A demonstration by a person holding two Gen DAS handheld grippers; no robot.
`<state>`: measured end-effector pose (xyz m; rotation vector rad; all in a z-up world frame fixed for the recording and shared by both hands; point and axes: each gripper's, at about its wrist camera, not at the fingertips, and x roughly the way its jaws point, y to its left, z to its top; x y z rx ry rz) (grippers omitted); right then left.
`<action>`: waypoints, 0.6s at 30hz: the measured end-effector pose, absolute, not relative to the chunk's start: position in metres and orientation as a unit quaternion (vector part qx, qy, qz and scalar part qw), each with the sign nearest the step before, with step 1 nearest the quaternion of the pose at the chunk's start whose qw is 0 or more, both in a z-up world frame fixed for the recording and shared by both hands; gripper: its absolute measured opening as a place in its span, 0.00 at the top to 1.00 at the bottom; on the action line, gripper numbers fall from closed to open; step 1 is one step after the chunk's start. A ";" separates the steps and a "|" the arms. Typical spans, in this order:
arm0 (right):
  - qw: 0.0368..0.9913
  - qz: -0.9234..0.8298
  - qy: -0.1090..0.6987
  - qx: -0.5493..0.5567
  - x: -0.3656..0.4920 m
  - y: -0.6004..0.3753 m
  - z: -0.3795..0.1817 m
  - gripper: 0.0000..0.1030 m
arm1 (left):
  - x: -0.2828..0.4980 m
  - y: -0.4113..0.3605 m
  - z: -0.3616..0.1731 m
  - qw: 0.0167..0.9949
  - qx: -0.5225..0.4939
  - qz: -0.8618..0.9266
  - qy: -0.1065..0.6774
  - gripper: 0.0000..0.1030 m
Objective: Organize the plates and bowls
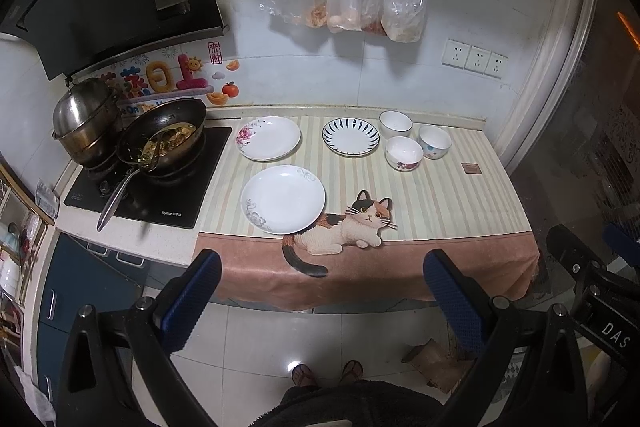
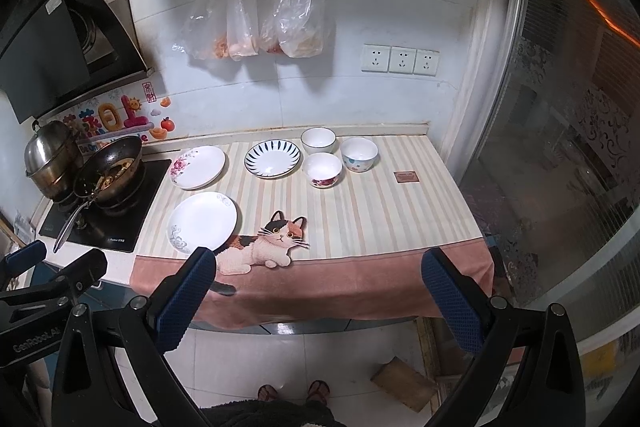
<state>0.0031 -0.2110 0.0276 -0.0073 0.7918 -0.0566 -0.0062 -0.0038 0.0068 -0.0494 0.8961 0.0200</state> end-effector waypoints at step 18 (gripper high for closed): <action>0.924 -0.027 0.382 -0.002 -0.001 -0.217 0.030 0.00 | -0.009 -0.004 0.012 0.903 -0.022 0.012 0.430 0.00</action>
